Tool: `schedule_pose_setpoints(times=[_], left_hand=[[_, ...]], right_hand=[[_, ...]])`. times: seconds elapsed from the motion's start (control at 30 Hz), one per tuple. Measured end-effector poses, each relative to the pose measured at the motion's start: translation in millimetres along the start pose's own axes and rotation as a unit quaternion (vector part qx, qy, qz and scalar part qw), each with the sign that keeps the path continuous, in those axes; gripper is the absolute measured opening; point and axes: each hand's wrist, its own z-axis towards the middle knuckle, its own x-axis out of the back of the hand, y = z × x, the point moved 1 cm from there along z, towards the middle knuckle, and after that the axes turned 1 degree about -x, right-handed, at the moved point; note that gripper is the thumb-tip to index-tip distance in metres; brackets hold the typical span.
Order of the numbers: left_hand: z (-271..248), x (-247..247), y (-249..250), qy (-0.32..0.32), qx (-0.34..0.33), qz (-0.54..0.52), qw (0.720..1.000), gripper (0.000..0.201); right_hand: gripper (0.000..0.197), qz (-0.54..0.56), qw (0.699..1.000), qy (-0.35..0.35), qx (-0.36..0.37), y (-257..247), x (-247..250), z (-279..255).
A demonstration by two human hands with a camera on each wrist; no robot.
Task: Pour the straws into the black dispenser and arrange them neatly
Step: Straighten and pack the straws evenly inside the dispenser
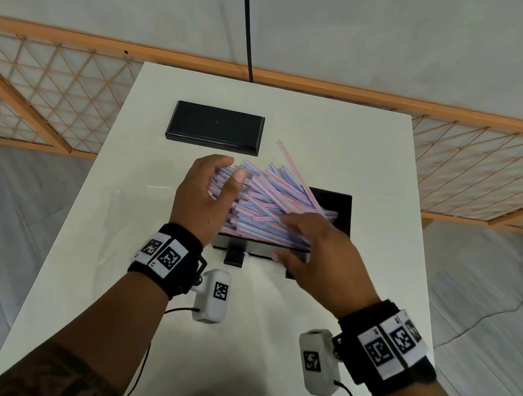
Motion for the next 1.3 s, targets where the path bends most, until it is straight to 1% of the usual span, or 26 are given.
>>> schedule_pose_setpoints(times=[0.13,0.2,0.27,0.33,0.4,0.5,0.6,0.67,0.73,0.8,0.87,0.93,0.97,1.1,1.17,1.3], left_hand=[[-4.5,-1.9,3.6,-0.035,-0.002,-0.009,0.999,0.074],[-5.5,-2.3,5.5,-0.054,0.001,-0.008,0.999,0.084],[-5.3,-2.4,5.8,-0.06,0.002,0.001,0.998,0.089],[-5.2,-4.0,6.0,-0.056,-0.001,0.007,0.998,0.09],[-5.6,-5.4,5.9,-0.044,-0.004,0.012,0.999,0.086],[-5.9,-6.4,4.9,-0.044,-0.008,0.016,0.999,0.085],[-6.0,-7.0,1.8,-0.054,-0.027,0.017,0.998,0.088],[-6.2,-8.0,-1.4,-0.061,-0.039,0.029,0.997,0.093],[-6.8,-9.2,-3.6,-0.067,-0.048,0.044,0.996,0.1],[-7.5,-9.7,-5.7,-0.072,-0.054,0.061,0.994,0.106],[-9.0,-10.1,-7.4,-0.078,-0.052,0.079,0.992,0.11],[-10.7,-11.2,-8.7,-0.072,-0.052,0.09,0.992,0.107],[-11.3,-11.8,-9.0,-0.064,-0.054,0.093,0.992,0.104],[-12.6,-15.1,-9.9,-0.035,-0.058,0.097,0.993,0.088],[-12.6,-16.4,-11.1,-0.027,-0.059,0.096,0.993,0.083],[-11.4,-17.1,-16.1,-0.015,-0.066,0.095,0.993,0.079]], right_hand=[[0.071,-0.012,0.998,-0.054,-0.01,-3.0,-11.8,4.8],[0.075,-0.017,0.997,-0.077,-0.015,-4.5,-17.1,10.3],[0.076,-0.016,0.994,-0.103,-0.02,-6.7,-23.0,16.7],[0.078,-0.018,0.992,-0.122,-0.021,-6.6,-29.3,22.7],[0.081,-0.03,0.989,-0.141,-0.021,-6.9,-34.2,28.0],[0.084,-0.013,0.984,-0.176,-0.035,-6.3,-34.8,38.6],[0.083,0.019,0.975,-0.22,-0.031,-8.5,-29.1,48.7],[0.083,0.027,0.966,-0.256,-0.037,-10.2,-25.2,53.2],[0.08,0.029,0.96,-0.275,-0.048,-10.9,-23.1,57.0],[0.071,0.037,0.959,-0.276,-0.054,-12.0,-22.1,62.0],[0.054,0.028,0.958,-0.281,-0.057,-13.9,-21.6,65.8],[0.044,0.013,0.955,-0.291,-0.061,-15.4,-21.4,68.6],[0.045,0.015,0.953,-0.296,-0.065,-16.2,-21.1,69.5],[0.071,0.027,0.952,-0.298,-0.07,-17.4,-21.5,71.8],[0.076,0.033,0.95,-0.303,-0.072,-16.4,-22.0,73.7],[0.08,0.05,0.944,-0.316,-0.074,-15.5,-23.2,77.0]])
